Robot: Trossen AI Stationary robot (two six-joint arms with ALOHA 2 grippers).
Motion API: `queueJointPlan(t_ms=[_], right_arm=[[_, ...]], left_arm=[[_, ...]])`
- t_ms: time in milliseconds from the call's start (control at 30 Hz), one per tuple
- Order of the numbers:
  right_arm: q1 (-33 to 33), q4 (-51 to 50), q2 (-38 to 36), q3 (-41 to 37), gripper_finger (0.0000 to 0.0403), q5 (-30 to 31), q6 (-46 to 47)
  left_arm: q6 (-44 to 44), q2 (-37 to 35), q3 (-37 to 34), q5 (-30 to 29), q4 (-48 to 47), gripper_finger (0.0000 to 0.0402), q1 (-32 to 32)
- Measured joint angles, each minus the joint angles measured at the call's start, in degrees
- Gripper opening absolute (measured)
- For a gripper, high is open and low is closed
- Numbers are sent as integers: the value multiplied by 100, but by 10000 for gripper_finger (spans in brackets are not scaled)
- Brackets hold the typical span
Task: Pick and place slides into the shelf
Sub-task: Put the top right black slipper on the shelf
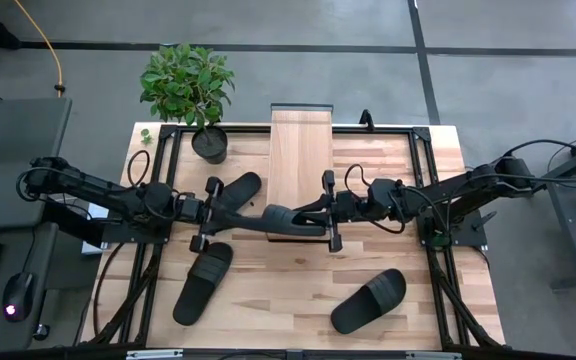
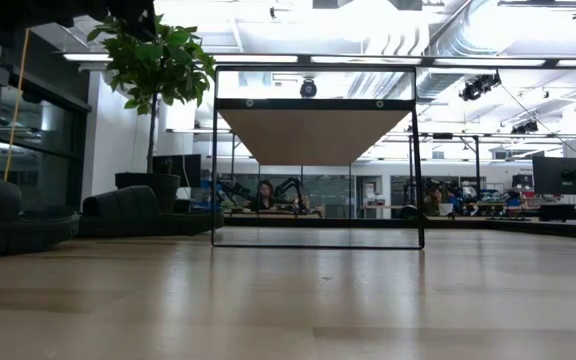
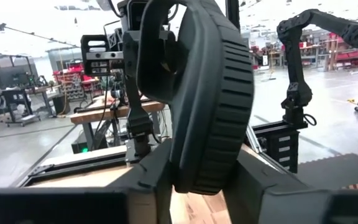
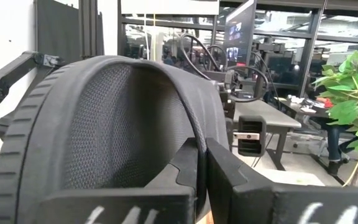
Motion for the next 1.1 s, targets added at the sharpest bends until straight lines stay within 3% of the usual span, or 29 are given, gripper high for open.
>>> queueJointPlan(t_ms=[167,533,900,1100], right_arm=[[0,-2,0,1,0,-1,-2],[0,-34,0,0,6,-7,18],[4,-59,0,0,129,154,28],[4,-143,-53,2,165,346,-9]], left_arm=[[77,-2,0,19,0,68,0],[73,-2,0,-6,-9,80,2],[60,-2,0,12,-16,80,7],[73,-2,0,42,-23,81,7]])
